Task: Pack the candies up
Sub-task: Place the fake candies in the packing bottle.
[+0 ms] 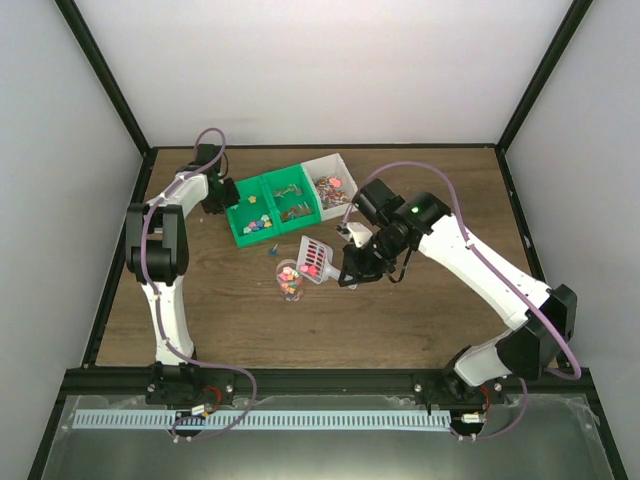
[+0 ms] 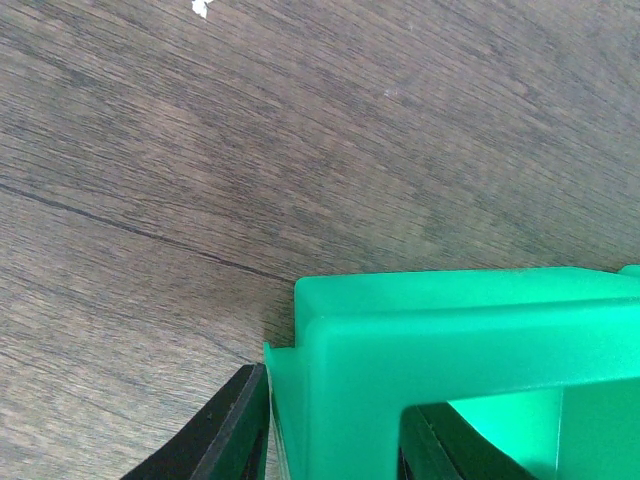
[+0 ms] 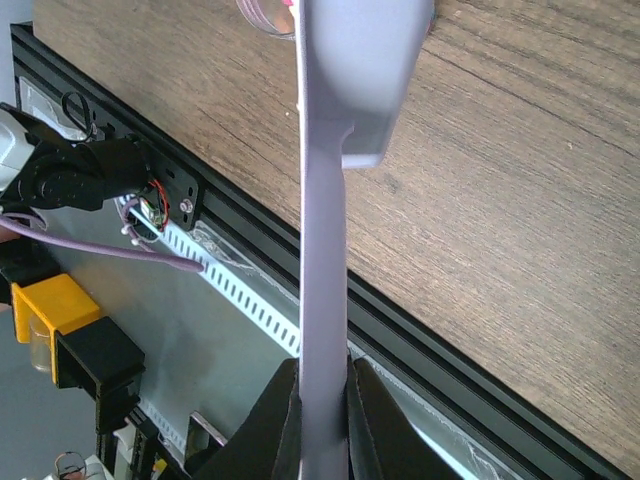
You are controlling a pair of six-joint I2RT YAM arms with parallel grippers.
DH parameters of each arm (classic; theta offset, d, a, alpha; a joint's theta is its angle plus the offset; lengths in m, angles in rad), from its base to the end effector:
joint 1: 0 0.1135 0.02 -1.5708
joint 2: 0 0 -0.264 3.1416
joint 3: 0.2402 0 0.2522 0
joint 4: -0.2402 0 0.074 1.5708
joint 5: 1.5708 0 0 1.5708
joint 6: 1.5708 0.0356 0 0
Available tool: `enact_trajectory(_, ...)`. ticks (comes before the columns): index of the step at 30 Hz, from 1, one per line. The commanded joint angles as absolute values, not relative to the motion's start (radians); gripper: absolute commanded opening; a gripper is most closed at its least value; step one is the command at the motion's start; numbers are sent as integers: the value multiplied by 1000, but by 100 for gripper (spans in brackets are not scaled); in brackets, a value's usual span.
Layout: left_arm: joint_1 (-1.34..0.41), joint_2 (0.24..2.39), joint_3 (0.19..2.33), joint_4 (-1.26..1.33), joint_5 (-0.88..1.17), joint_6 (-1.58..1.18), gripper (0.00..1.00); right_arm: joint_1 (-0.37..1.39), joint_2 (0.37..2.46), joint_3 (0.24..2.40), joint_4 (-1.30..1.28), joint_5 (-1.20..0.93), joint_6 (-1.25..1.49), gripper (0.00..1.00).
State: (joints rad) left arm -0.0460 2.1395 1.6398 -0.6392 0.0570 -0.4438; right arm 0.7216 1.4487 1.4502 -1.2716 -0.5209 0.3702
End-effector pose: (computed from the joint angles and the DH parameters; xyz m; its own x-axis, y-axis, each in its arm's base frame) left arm 0.4512 -0.0228 0.1717 -0.8493 -0.3900 -0.3558 -0.3265 0.9176 -0.2265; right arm 0.1863 0.1875 0.3357 -0.9158 -0.3878 -0.1041 -0.3779 0.7446 0.5503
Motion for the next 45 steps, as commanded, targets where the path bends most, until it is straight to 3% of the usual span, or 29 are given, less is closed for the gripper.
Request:
enact_trajectory(1, -39, 2123, 1628, -630, 60, -440, 33, 730, 1453, 1515, -1302, -500, 361, 1)
enact_trajectory(33, -27, 2125, 1635, -628, 85, -442, 33, 801, 1530, 1668, -1307, -367, 500, 1)
enact_trajectory(45, -25, 2122, 1625, -627, 80, -441, 33, 850, 1508, 1607, -1307, -359, 497, 1)
